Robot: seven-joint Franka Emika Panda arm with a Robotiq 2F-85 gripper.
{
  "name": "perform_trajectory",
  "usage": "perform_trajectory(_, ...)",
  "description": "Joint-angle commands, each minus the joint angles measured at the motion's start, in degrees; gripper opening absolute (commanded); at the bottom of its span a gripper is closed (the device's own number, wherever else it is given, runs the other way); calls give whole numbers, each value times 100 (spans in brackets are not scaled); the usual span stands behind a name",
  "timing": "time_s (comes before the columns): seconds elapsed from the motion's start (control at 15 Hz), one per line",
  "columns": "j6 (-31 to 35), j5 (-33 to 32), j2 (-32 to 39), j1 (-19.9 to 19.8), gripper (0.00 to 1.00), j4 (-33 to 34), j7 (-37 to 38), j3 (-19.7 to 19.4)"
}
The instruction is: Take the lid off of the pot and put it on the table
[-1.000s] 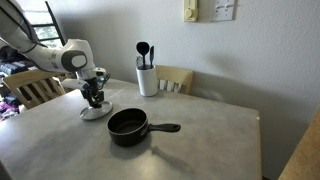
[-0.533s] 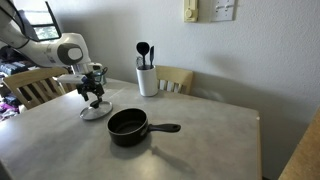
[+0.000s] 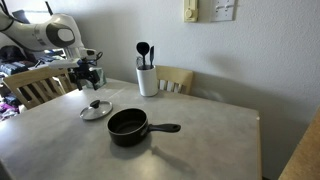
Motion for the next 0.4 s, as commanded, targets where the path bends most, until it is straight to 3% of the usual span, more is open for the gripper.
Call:
perform_trajectory(0.0,-228,-93,-179,-50,100,-67,-226,77)
perform_trajectory(0.2,-183,40,-195,-130,100,-75,-495,175)
perform_trajectory(0.33,-112,-28,-85,-53,100,17,-292,120)
